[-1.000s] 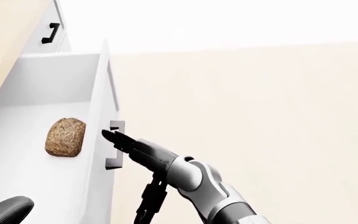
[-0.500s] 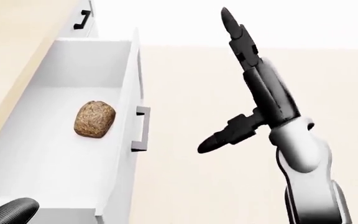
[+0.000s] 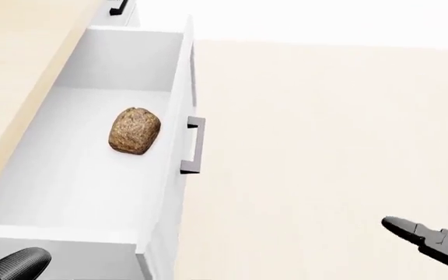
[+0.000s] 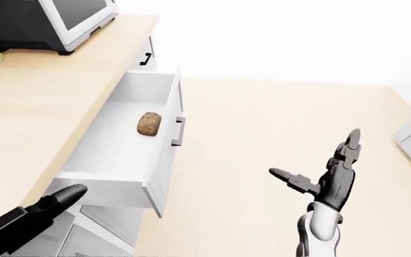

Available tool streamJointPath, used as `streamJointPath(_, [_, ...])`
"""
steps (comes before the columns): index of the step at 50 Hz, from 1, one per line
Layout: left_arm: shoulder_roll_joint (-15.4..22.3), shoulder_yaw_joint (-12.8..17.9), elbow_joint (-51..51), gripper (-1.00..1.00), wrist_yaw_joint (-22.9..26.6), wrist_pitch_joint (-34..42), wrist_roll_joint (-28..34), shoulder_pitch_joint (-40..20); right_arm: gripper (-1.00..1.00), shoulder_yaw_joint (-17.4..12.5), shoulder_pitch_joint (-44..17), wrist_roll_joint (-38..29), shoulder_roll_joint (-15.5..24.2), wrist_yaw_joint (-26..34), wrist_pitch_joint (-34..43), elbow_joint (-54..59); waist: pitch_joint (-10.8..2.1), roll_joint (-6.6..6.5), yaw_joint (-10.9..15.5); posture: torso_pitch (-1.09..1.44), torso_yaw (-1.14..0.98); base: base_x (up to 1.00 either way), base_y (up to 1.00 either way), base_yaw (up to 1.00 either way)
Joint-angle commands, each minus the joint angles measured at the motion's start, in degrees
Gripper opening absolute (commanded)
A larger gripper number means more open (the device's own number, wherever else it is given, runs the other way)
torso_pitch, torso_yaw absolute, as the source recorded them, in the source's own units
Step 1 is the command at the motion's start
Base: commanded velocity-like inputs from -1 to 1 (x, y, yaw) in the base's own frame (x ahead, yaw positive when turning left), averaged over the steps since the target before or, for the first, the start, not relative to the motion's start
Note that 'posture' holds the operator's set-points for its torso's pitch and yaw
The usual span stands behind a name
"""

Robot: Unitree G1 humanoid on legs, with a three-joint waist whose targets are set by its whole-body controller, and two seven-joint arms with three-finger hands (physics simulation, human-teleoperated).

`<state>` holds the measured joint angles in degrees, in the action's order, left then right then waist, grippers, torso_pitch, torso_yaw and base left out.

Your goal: Close the right drawer.

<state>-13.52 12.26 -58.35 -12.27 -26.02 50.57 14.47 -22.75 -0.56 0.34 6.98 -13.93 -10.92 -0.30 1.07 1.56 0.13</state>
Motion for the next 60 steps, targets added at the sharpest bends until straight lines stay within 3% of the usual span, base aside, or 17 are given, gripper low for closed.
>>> streamJointPath(1, [0.0, -0.3, -1.6, 1.00, -0.4, -0.4, -0.2, -0.3, 1.00, -1.5, -0.7, 3.2, 1.1, -4.0, -1.4, -2.1, -0.68, 0.27, 0.0, 0.00, 0.00, 0.00, 0.00, 0.00])
streamJointPath(7, [0.2, -0.6, -1.6, 1.00, -0.4, 0.0, 0.0, -0.5, 1.00, -4.5, 0.2, 4.7, 2.2, -12.4, -0.2, -0.1, -0.73, 0.53, 0.3, 0.00, 0.00, 0.00, 0.00, 0.00])
streamJointPath(17, [1.5, -1.5, -1.6, 1.00, -0.9, 1.7, 0.1, -0.5, 1.00, -4.4, 0.8, 5.3, 2.2, -13.7, -1.4, -0.1, -0.82, 0.61, 0.3, 0.00, 0.00, 0.00, 0.00, 0.00])
streamJointPath(25, [4.1, -4.1, -1.6, 1.00, -2.0, 5.1, 0.1, 0.2, 1.00, -3.9, 0.7, 5.3, 2.4, -13.1, -1.7, 0.4, -0.81, 0.65, 0.5, 0.00, 0.00, 0.00, 0.00, 0.00])
streamJointPath(28, [4.8, -6.0, -1.6, 1.00, -1.4, 5.6, -1.3, 1.3, 1.00, -3.7, 0.6, 5.4, 2.3, -12.9, -1.8, 0.5, -0.71, 0.63, 0.5, 0.00, 0.00, 0.00, 0.00, 0.00])
streamJointPath(36, [10.2, -15.1, 3.6, 1.00, -2.7, 8.3, -4.9, 3.5, 1.00, -2.9, 0.2, 4.7, 2.2, -12.9, -2.3, 1.3, -0.35, 0.57, 0.7, 0.00, 0.00, 0.00, 0.00, 0.00])
streamJointPath(44, [12.3, -18.2, 4.1, 1.00, -0.5, 10.4, -10.2, 4.3, 1.00, -2.5, 0.1, 4.8, 2.3, -12.1, -2.5, 1.5, -0.15, 0.57, 0.6, 0.00, 0.00, 0.00, 0.00, 0.00])
streamJointPath(55, [14.6, -22.7, 3.5, 1.00, 6.5, 17.7, -23.4, 4.6, 1.00, -1.8, -0.3, 5.2, 2.4, -10.6, -2.8, 2.3, -0.15, 0.49, 0.7, 0.00, 0.00, 0.00, 0.00, 0.00])
streamJointPath(60, [15.8, -24.3, 4.7, 1.00, 7.1, 18.8, -25.8, 4.7, 1.00, -1.6, -0.4, 5.2, 2.4, -10.3, -2.9, 2.5, -0.12, 0.50, 0.7, 0.00, 0.00, 0.00, 0.00, 0.00])
